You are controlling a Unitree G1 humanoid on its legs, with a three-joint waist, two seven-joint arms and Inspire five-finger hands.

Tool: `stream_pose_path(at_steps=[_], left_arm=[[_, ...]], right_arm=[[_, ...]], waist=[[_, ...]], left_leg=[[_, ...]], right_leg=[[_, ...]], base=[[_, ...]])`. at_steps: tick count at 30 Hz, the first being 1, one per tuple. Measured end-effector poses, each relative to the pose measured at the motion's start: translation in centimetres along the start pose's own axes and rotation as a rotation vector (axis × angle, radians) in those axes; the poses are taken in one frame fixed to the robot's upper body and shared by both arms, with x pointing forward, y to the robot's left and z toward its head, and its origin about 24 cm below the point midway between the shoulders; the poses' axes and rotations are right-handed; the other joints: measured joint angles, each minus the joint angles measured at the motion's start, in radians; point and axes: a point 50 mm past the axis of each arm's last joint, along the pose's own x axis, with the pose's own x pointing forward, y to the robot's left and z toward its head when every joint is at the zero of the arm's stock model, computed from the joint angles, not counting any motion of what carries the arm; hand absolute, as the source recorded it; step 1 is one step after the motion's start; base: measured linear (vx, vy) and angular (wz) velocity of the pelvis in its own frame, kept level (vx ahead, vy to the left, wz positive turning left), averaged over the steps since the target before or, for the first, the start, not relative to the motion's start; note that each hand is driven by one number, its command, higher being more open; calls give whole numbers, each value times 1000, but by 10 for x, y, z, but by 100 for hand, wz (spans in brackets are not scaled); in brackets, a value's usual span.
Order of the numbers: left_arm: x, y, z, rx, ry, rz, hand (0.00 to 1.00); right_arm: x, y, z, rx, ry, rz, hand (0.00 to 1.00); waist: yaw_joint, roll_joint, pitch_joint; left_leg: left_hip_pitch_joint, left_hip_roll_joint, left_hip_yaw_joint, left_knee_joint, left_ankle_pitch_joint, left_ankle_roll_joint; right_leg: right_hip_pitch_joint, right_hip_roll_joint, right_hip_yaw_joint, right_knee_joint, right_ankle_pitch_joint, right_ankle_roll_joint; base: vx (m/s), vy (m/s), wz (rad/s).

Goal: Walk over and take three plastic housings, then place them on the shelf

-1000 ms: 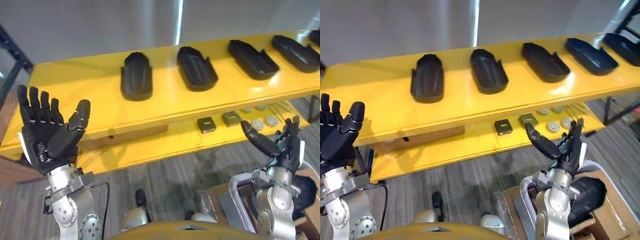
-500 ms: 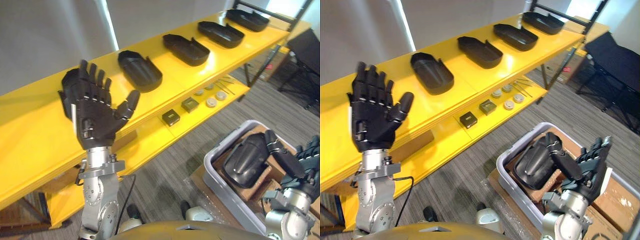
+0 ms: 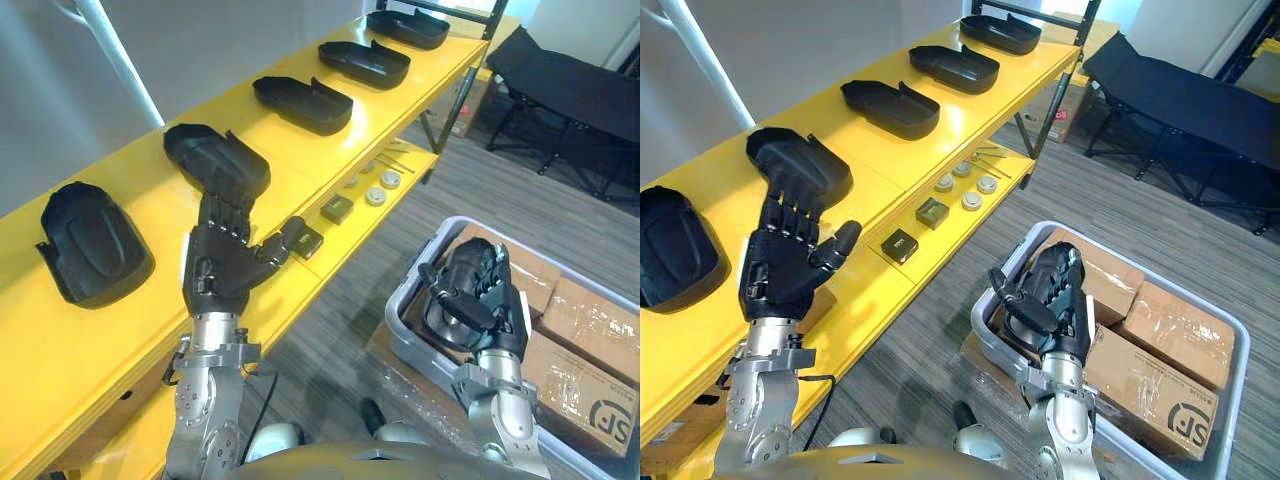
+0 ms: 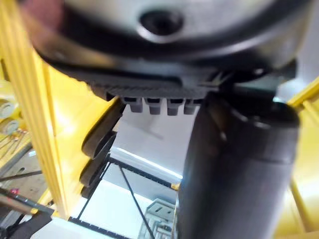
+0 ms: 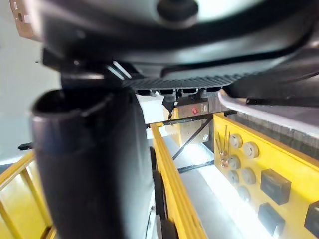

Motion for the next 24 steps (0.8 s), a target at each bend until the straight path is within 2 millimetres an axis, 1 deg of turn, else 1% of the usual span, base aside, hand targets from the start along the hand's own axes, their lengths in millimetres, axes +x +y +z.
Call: stream_pose_path(at_steps=[2, 3, 4, 5, 6, 7, 8, 9, 10, 11, 12, 13, 14, 15, 16, 17, 18, 19, 20, 21, 22, 23, 24], left_arm=[[-5, -2, -7, -15, 37, -14, 100], [-8, -2, -12, -8, 67, -16, 100], [-9, -2, -15, 2, 81, -23, 100], [-9, -2, -18, 10, 100, -34, 100], [-9, 0, -20, 20, 113, -34, 100], [-10, 2, -21, 25, 119, -25, 100], [-11, 7, -25, 32, 138, 2, 100], [-11, 13, -27, 43, 157, 21, 100], [-11, 14, -27, 48, 165, 26, 100], [-12, 16, -28, 53, 171, 33, 100], [-13, 18, -27, 48, 175, 37, 100], [-13, 18, -27, 48, 175, 37, 100], [-16, 24, -26, 36, 183, 58, 100], [-18, 27, -25, 36, 184, 68, 100], [-18, 29, -24, 32, 183, 70, 100], [-19, 30, -24, 20, 191, 65, 100], [-20, 28, -26, 7, 195, 69, 100], [-21, 22, -29, -22, 198, 66, 100], [-21, 19, -32, -36, 203, 67, 100], [-22, 18, -40, -47, 228, 99, 100], [-21, 17, -46, -48, 245, 112, 100], [-19, 18, -60, 0, 294, 143, 100], [-18, 22, -70, 39, 333, 169, 100]], right_arm=[[-6, -3, -4, 0, 24, 13, 100], [-8, -2, -5, 45, 28, 40, 100], [-7, -1, -4, 66, 25, 48, 100], [-6, 1, -3, 96, 12, 64, 100], [-2, 6, -1, 118, -7, 95, 100], [3, 11, -1, 120, -16, 118, 100], [15, 24, -4, 115, -21, 171, 100], [29, 40, -6, 93, -27, 212, 100], [34, 48, -7, 86, -28, 227, 100], [38, 62, -7, 89, -34, 251, 100], [38, 73, -6, 88, -40, 277, 100], [38, 73, -6, 87, -40, 278, 100], [36, 84, -5, 55, -46, 327, 100], [33, 86, -7, 19, -43, 341, 100], [32, 86, -8, 0, -40, 345, 100], [29, 82, -11, -22, -25, 333, 100], [29, 78, -12, -34, -17, 324, 100], [29, 67, -14, -52, -6, 294, 100], [30, 60, -14, -67, -1, 278, 100], [35, 46, -12, -114, 1, 261, 100], [38, 39, -9, -138, -6, 252, 100], [45, 25, -2, -186, -29, 235, 100], [49, 15, 4, -213, -45, 225, 100]], waist=[[-8, -15, 10], [-11, -31, 22], [-13, -38, 29], [-14, -44, 37], [-4, -38, 47], [5, -40, 51], [22, -30, 59], [42, -8, 71], [53, 3, 78], [75, 17, 91], [95, 21, 93], [96, 21, 93], [100, 16, 91], [99, 2, 89], [99, -17, 82], [92, -28, 76], [91, -18, 72], [87, -11, 72], [79, -11, 72], [59, -9, 73], [53, -4, 76], [34, 6, 81], [21, 7, 83]], left_leg=[[44, 3, 26, -18, 0, 0], [66, 6, 44, -17, -6, 10], [68, 7, 56, -12, -6, 11], [64, 19, 80, -10, -5, 18], [50, 36, 129, -13, 1, 30], [49, 46, 155, -12, 4, 30], [50, 77, 195, -8, 0, 35], [49, 119, 215, 5, -5, 27], [48, 139, 219, 13, -8, 22], [45, 176, 224, 29, -14, 12], [31, 203, 222, 44, -17, 1], [31, 204, 222, 44, -17, 1], [18, 235, 207, 43, -1, -42], [14, 253, 201, 40, 11, -85], [11, 260, 194, 41, 15, -109], [-7, 278, 173, 50, 28, -156], [-13, 301, 165, 44, 37, -172], [-13, 331, 158, 14, 64, -204], [-9, 346, 159, -11, 78, -225], [0, 370, 164, -40, 103, -225], [5, 378, 163, -46, 116, -221], [6, 389, 158, -45, 149, -197], [2, 389, 156, -39, 177, -158]], right_leg=[[0, 12, -9, 26, 3, 5], [-1, 8, -71, 27, 20, 24], [-4, 8, -92, 24, 34, 21], [-11, 8, -107, 1, 70, 34], [-30, -6, -158, -15, 81, 50], [-54, -16, -220, 43, 55, 19], [-94, -44, -313, 165, 7, -25], [-113, -82, -376, 260, -36, -38], [-117, -105, -398, 296, -47, -47], [-124, -161, -426, 350, -56, -64], [-138, -220, -445, 400, -60, -77], [-138, -221, -445, 402, -60, -77], [-148, -289, -451, 443, -50, -91], [-148, -311, -452, 432, 12, -128], [-143, -313, -450, 407, 87, -137], [-133, -296, -465, 382, 95, -99], [-131, -275, -479, 370, 62, -76], [-115, -254, -518, 341, -9, -30], [-106, -243, -556, 318, -58, 27], [-101, -222, -588, 303, -121, 59], [-101, -213, -590, 303, -138, 56], [-101, -199, -591, 309, -157, 41], [-102, -196, -593, 312, -163, 32]], base=[[10, 18, -80], [-55, -4, -87], [-130, -29, -87], [-208, -33, -84], [-216, -37, -92], [-209, -16, -113], [-156, -14, -111], [-161, -27, -100], [-156, -98, -77], [-140, -184, -45], [-111, -215, -31], [-43, -273, -1], [34, -418, 9], [42, -367, 8], [89, -515, 7], [53, -274, -1], [141, -511, -14], [114, -335, -28], [175, -557, -37], [104, -388, -31], [112, -412, -29], [71, -279, -16], [62, -256, -11]])
